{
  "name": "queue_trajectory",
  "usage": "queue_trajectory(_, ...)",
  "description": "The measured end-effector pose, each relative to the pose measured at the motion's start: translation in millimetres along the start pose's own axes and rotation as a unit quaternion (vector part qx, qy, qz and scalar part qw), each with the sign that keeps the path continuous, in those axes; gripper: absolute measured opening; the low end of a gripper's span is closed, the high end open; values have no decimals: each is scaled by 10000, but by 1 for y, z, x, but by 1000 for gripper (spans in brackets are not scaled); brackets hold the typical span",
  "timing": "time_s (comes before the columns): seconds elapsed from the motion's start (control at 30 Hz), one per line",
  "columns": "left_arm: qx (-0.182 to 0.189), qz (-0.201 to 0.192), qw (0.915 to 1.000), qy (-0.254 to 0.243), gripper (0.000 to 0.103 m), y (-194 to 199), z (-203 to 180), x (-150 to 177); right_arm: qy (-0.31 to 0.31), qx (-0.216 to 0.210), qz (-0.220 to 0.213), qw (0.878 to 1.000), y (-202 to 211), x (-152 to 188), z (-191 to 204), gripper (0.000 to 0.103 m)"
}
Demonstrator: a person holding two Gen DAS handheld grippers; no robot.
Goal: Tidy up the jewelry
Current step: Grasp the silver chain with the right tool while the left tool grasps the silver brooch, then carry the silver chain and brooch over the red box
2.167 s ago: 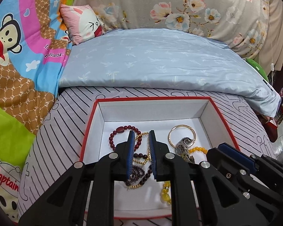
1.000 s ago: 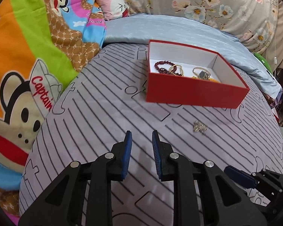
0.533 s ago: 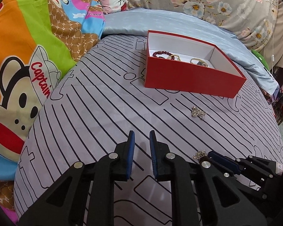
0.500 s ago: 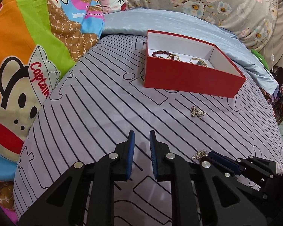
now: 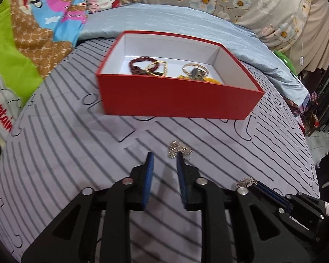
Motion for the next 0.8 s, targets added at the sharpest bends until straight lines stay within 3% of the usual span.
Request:
queue_trajectory(0.03,-11,0,10000,-49,33,-4,-6,-2,-27,6,-19,10000,1,-1,-2,4)
queue_trajectory(0.23,-185,41,9997,-177,34,-28,-20,-7,-155,-20,-60,9999,2,-4,-10,4)
queue_trajectory(0.47,-339,-83,9989,-312,30,-28,-22,-7,-280,-45,-48,9996,-2,-5,-15,5)
queue_trajectory(0.5,-319,-96,9990,-313,24,-28,-22,-6,-289,-51,-43,9996,-3,-5,-16,5)
queue_trajectory(0.8,-89,-151,9998,-122,24,-14,-10,-2,-321,-91,-47,9994,0,-2,-17,5)
Point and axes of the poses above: each gripper's, at about its wrist camera, not at the fingertips, and y roughly against the way its jaws point, z to its left, x to its underside, the point moved 7 cm from there along -y, roughly the way its jaws point, and after that the axes turned 10 degrees about -x, right-handed, at the moved point
